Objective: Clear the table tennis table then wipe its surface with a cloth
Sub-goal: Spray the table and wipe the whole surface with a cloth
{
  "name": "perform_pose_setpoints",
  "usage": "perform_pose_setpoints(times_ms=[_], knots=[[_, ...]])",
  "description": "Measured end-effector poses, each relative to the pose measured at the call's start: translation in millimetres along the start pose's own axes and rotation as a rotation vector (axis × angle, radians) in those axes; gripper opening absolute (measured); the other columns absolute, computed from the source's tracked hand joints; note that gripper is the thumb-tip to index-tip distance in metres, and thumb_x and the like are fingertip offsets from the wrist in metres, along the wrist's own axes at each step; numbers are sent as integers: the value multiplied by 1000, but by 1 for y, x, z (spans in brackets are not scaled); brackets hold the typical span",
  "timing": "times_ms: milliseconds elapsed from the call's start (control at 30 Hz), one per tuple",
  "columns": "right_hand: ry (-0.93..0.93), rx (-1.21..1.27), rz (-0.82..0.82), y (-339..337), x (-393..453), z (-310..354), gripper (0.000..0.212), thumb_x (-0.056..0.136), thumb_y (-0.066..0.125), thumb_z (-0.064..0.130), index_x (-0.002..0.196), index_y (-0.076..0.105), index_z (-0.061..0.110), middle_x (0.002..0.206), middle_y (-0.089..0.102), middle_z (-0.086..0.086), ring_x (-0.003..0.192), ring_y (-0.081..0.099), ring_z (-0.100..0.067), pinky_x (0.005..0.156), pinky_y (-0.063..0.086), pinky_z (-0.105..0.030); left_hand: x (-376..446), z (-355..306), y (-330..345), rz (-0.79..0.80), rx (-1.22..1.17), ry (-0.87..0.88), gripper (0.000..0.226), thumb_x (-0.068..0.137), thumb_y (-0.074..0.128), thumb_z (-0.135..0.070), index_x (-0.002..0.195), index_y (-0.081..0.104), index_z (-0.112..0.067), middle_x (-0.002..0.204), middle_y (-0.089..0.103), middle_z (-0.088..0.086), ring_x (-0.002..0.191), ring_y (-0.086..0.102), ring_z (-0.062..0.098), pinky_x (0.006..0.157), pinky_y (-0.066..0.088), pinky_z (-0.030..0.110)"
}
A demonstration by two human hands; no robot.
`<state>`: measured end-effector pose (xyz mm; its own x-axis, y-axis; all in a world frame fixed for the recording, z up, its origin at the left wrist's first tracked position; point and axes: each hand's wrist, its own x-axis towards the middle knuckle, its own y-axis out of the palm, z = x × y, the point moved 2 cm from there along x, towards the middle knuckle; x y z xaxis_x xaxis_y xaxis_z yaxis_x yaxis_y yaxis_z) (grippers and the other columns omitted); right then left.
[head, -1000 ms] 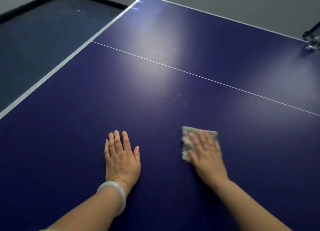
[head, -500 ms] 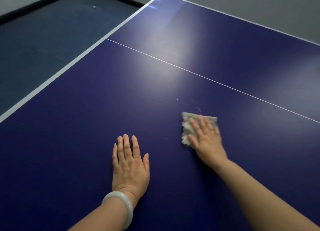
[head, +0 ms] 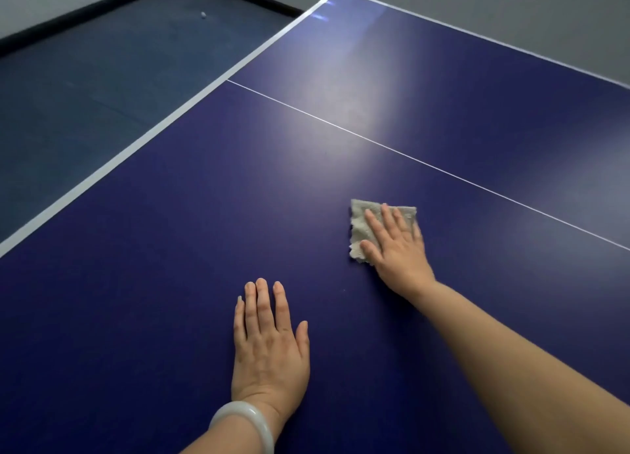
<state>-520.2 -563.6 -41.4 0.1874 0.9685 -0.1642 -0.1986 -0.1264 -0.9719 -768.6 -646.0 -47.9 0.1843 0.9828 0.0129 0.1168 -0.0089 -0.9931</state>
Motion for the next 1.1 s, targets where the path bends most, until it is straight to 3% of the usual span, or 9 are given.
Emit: perform_pose_setpoints(times_ms=[167,333,467,667,733,800,900,1000,1100], knots=[[566,205,-82,-30,32,-79,65,101,32,48,156,7,23,164,0,-5,150,-3,-23,120,-4,-49,0,0,1,14,-2,1,70,93,24,-44,145,37,2,150,33,26,143,27,39,116,20,52],[696,277,-12,-47,88,-71,69,100,24,55,156,2,23,163,-7,-8,149,-10,-27,117,-9,-51,-2,1,3,2,-10,7,69,93,26,-43,145,37,2,151,32,27,143,26,39,115,21,53],[501,256,51,-43,131,-2,65,101,22,55,156,1,27,163,-11,-7,149,-12,-27,117,-10,-53,-1,1,5,-2,-2,20,70,93,27,-43,145,36,2,151,32,27,143,26,40,114,21,54],[-129,36,132,2,92,156,61,101,24,51,155,3,34,162,-12,-5,149,-14,-24,118,-12,-50,-1,1,2,31,-3,4,69,92,26,-42,143,39,2,149,34,27,142,29,39,115,22,52],[-261,38,154,13,56,179,60,101,25,50,155,2,34,162,-13,-3,149,-15,-22,118,-13,-48,0,0,1,44,-11,-5,69,91,25,-42,143,41,2,149,34,27,141,30,39,115,22,52],[-264,17,147,14,34,161,60,101,24,51,155,1,36,162,-14,-1,149,-16,-20,118,-14,-47,1,1,1,45,-17,-7,70,91,25,-42,143,41,1,150,35,27,142,30,38,115,22,51],[18,16,65,4,14,70,61,101,25,53,155,2,36,163,-12,0,149,-13,-19,118,-12,-47,0,2,1,42,-37,-4,70,91,24,-43,143,41,1,149,36,26,142,29,38,115,22,51],[528,91,-26,-11,-33,-42,61,101,22,53,155,2,33,163,-10,-3,149,-11,-23,118,-8,-51,0,1,-1,52,-44,1,70,92,23,-43,143,40,1,149,36,26,142,28,38,116,20,51],[909,183,-77,-12,-78,-74,62,101,20,53,156,4,28,163,-9,-6,149,-10,-26,118,-9,-53,-1,1,-2,85,-43,-15,71,92,20,-43,145,37,1,150,34,26,143,26,38,117,19,51]])
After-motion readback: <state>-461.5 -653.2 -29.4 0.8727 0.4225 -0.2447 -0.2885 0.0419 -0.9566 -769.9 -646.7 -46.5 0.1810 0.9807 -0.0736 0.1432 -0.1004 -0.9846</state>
